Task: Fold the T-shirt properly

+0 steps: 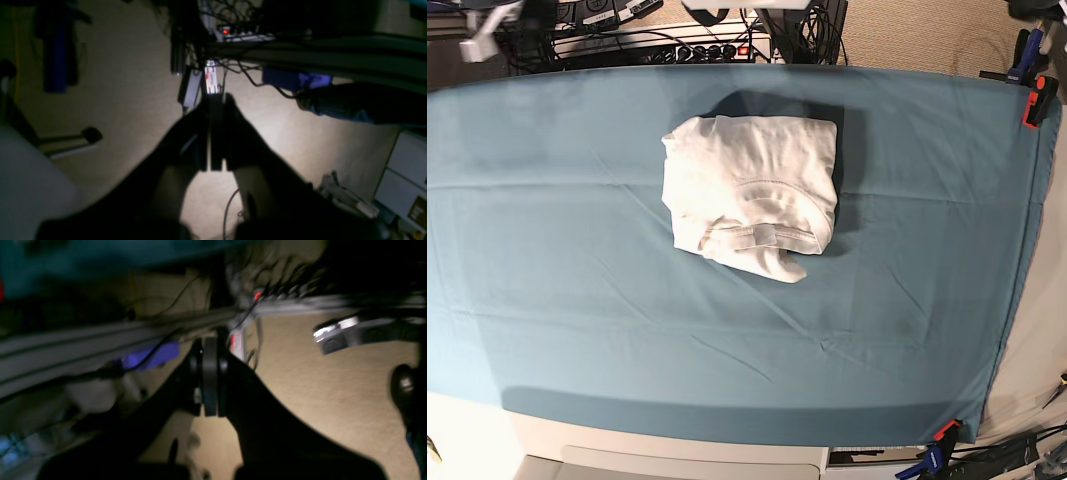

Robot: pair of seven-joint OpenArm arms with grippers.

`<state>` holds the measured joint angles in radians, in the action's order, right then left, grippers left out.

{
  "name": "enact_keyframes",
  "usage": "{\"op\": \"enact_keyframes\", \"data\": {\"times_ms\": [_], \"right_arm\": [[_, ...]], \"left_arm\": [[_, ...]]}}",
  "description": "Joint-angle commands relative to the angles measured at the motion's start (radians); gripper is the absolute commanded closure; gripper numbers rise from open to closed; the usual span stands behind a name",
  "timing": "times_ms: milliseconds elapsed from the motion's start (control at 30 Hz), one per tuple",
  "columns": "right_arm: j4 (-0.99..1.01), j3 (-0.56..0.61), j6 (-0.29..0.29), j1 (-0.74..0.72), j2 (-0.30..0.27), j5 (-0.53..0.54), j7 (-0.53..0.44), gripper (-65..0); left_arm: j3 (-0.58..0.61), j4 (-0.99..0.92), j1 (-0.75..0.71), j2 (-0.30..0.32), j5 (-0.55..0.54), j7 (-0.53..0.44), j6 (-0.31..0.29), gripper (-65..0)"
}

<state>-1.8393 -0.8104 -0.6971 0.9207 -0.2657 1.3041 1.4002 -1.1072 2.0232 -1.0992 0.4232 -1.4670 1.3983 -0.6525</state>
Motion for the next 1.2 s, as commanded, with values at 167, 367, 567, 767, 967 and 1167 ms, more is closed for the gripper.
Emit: {"op": "enact_keyframes", "data": {"times_ms": [167,367,567,767,967,1167], "right_arm": [[-0.011,0.234,-0.001,0.010,-0.012,-0.354,-0.068,0.0],[0.076,0.392,-0.001,0.002,-0.017,-0.631,-0.278,0.0],[0.414,0.492,-0.001,-0.123,-0.017,-0.861,-0.467,0.0],[0.882,0.525,-0.001,-0.347,-0.017,-1.005,-0.800,0.0],[1.253,0.525,-0.001,-0.591,-0.014,-1.027,-0.978,0.0],[1.428,0.525,0.023,-0.753,0.002,-1.228,-1.108,0.0]], "left_arm": [[0.175,0.025,-0.087,-0.024,-0.017,-0.002,-0.039,0.0],[0.504,-0.021,-0.048,-0.024,-0.017,-0.002,-0.046,0.0],[0.771,-0.135,0.107,-0.024,0.165,-0.073,-0.046,0.0],[0.950,-0.334,0.287,-0.024,0.551,-0.380,-0.046,0.0],[1.051,-0.562,0.454,-0.033,0.810,-0.616,-0.046,0.0],[1.113,-0.819,0.584,-0.075,1.061,-0.844,0.041,0.0]]}}
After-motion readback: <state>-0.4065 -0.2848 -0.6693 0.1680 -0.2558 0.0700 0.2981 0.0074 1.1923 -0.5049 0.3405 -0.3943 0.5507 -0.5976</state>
